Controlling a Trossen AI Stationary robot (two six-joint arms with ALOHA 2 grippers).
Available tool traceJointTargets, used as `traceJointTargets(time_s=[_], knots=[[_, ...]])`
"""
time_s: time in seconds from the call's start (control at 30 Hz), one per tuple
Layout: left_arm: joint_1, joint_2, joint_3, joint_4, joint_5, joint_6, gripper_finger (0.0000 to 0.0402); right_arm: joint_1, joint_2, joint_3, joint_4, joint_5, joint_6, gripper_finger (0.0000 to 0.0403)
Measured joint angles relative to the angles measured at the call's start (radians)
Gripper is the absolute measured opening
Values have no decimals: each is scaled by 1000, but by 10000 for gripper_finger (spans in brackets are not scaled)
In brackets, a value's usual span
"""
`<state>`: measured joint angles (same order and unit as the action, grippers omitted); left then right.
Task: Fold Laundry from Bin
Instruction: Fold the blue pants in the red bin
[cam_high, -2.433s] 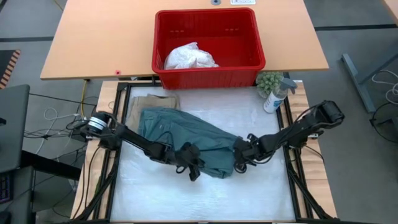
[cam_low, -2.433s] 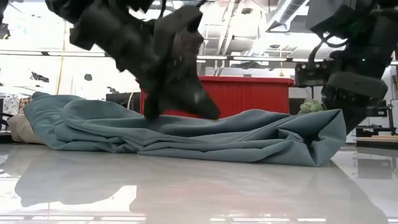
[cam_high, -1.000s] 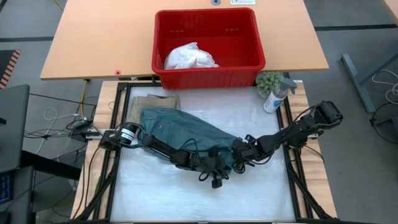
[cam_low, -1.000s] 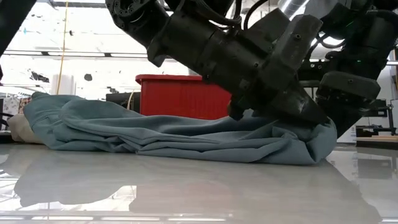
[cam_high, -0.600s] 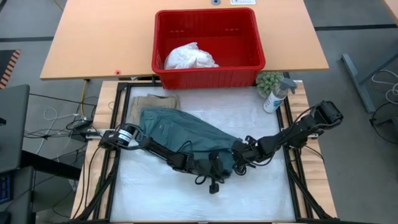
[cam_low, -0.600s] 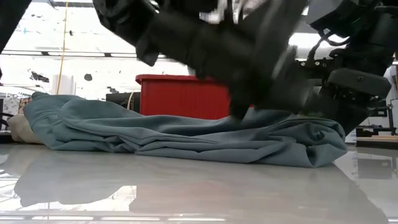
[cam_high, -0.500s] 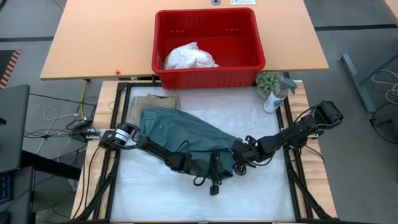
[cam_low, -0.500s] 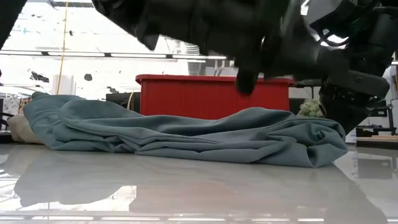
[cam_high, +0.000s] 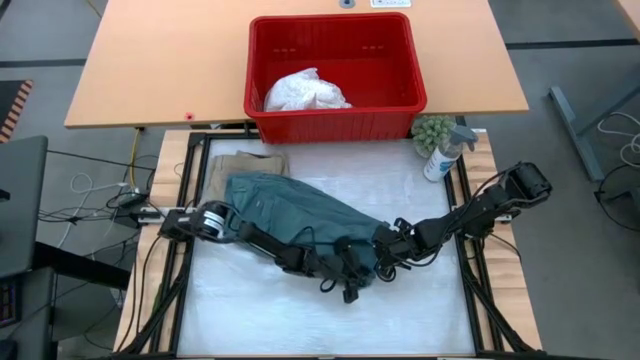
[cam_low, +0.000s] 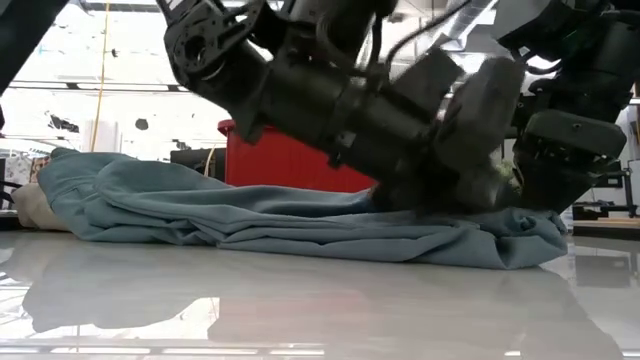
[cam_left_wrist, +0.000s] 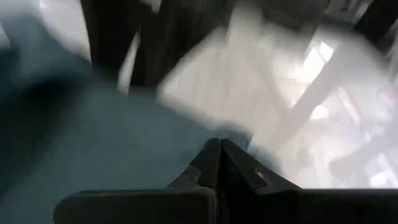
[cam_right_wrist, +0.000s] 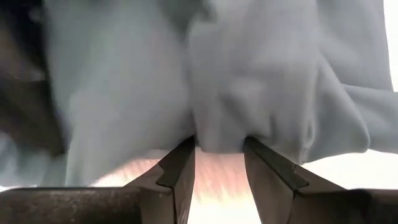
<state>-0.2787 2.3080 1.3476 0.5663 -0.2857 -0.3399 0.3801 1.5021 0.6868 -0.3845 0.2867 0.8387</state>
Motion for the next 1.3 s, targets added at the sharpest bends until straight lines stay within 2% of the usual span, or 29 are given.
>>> traceJointTargets(time_s=[0.13, 0.37, 0.4, 0.57, 0.7, 0.83, 1.3], knots=[[0, 0, -1, -69, 8, 4, 0, 0, 0, 0, -7, 2, 15, 138], [-3, 0, -1, -99, 12, 20, 0, -1, 0, 0, -20, 8, 18, 22], [-3, 0, -1, -104, 12, 18, 0, -1, 0, 0, -22, 8, 18, 16], [-3, 0, -1, -140, 12, 15, 0, -5, 0, 51, -164, 28, 25, 25], [-3, 0, -1, -154, 16, 12, 0, -20, 0, 108, -306, 62, -18, 14], [-3, 0, -1, -157, 20, 10, 0, -55, 0, 116, -336, 71, -84, 14], [-26, -3, -6, -198, 35, 3, 0, -142, 0, 116, -481, 72, -163, 17]])
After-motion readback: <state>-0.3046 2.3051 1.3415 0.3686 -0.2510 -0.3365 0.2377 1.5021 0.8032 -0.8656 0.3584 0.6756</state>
